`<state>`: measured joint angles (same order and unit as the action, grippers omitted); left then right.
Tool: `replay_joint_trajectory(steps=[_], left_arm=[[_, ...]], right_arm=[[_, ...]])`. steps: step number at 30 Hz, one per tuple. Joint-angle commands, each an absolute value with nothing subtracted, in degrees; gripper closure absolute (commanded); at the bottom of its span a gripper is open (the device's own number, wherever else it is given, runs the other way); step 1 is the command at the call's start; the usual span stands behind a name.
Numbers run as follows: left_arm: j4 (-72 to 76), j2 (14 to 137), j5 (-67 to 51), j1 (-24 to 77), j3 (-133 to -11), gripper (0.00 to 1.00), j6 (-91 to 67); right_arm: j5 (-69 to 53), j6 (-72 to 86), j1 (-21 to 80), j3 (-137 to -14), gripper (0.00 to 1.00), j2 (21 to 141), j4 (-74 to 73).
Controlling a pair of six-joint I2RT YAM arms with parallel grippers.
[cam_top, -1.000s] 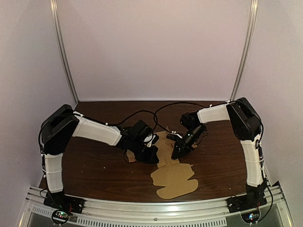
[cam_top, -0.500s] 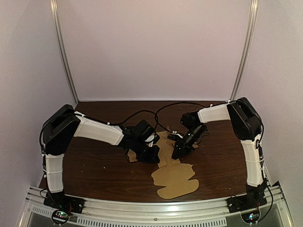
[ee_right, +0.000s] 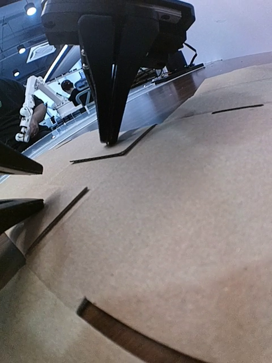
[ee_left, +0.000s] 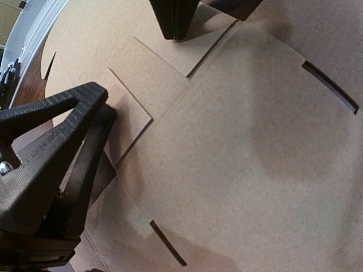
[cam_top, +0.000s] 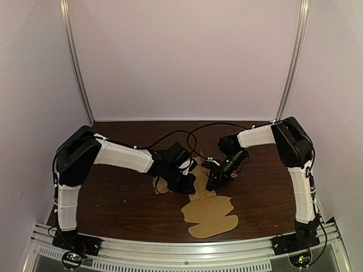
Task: Fold the paper box
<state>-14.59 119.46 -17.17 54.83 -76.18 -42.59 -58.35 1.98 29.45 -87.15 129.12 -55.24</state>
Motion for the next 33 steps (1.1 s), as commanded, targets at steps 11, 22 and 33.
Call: replay_joint_trajectory(steps=[11, 22, 33], left_arm=[[-17.45, 109.25, -11.84, 55.39, -74.67, 1.00, -34.61], [-24.98, 82.98, 17.70, 51.92, -61.31, 0.27, -32.52], [-23.48, 104.45, 6.52, 42.98, -74.67, 0.28, -36.29]], right_arm=[[-54.06, -3.84, 29.31, -86.94, 0.79, 128.11, -56.73], [-47.38, -17.29, 27.51, -104.66, 0.33, 107.36, -65.69], [-31.75, -2.65, 21.30, -90.49, 0.08, 102.80, -35.79]])
